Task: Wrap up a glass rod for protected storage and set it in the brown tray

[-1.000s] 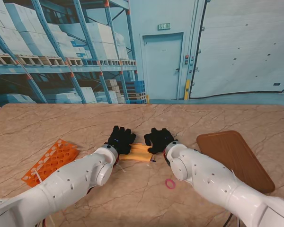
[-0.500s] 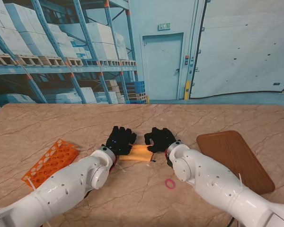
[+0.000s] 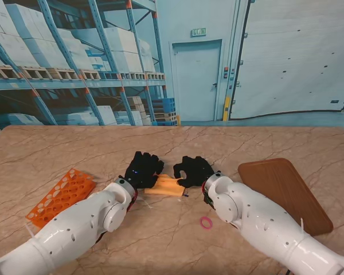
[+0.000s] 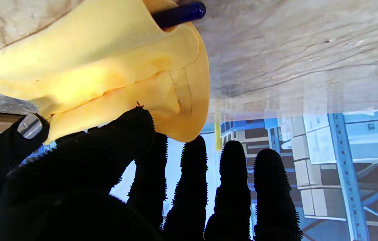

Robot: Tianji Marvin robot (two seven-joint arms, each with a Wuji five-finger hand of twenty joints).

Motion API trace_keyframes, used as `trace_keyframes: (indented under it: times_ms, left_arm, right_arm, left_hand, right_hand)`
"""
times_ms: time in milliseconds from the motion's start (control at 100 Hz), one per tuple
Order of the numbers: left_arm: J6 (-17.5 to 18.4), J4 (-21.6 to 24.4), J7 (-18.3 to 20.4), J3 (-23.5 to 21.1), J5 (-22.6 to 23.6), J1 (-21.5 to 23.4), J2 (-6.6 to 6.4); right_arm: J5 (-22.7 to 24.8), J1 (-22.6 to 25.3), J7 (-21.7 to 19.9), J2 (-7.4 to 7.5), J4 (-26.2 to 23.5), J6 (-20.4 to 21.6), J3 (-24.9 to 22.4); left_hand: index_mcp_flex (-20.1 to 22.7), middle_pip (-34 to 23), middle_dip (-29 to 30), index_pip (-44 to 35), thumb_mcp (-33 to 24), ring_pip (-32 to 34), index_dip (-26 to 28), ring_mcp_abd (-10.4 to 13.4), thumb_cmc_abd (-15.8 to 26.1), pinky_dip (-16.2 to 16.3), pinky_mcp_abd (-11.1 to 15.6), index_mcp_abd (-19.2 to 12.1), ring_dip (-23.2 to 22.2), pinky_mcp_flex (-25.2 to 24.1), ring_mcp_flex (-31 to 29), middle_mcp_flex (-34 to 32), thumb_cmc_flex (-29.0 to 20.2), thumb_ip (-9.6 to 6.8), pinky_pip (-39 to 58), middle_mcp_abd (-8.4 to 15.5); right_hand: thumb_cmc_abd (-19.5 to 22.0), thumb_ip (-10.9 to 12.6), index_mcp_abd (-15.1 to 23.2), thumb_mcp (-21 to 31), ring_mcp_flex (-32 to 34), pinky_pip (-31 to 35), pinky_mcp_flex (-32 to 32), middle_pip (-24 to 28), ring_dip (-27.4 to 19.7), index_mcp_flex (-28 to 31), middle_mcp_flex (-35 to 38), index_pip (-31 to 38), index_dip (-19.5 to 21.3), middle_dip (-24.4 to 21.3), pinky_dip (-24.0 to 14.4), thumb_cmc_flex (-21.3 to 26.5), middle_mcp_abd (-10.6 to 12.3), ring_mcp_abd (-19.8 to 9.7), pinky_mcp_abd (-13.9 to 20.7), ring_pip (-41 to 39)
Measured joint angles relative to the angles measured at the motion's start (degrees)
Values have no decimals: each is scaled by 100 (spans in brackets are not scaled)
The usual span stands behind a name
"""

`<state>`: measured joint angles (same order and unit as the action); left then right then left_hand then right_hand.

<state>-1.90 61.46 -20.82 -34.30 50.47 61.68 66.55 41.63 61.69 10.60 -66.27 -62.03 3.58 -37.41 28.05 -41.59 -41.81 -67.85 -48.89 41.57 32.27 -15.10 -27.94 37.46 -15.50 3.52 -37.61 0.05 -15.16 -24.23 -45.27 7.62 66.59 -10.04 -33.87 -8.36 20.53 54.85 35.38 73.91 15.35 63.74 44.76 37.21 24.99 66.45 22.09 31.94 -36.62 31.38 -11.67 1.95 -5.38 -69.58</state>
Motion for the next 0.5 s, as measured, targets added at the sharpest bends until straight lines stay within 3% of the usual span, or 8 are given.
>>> trace_keyframes:
  times_ms: [220, 500]
  left_arm:
    - [157, 384, 132, -270, 249, 238, -156]
    - [655, 870, 510, -626, 657, 568, -374]
  right_arm:
    - [31, 97, -237, 90, -172, 240, -90]
    - [258, 196, -455, 233, -349, 611, -159]
  left_hand:
    - [1, 0, 0, 0, -55, 0, 0, 1, -69, -1, 0, 0, 1, 3, 0, -7, -4, 0, 0, 0]
    - [165, -7, 0, -1, -199, 20, 0, 4, -133, -2, 0, 49, 59, 261, -226, -283, -4, 0, 0, 4]
  right_hand:
    - [-47, 0, 4, 0, 0, 0, 1, -57, -20, 110, 184, -72, 20, -1, 2, 0, 17, 26, -2, 0]
    - [-55, -110, 12, 4, 4, 0, 2, -72, -71, 191, 301, -151, 20, -1, 24, 0, 81, 36, -2, 50]
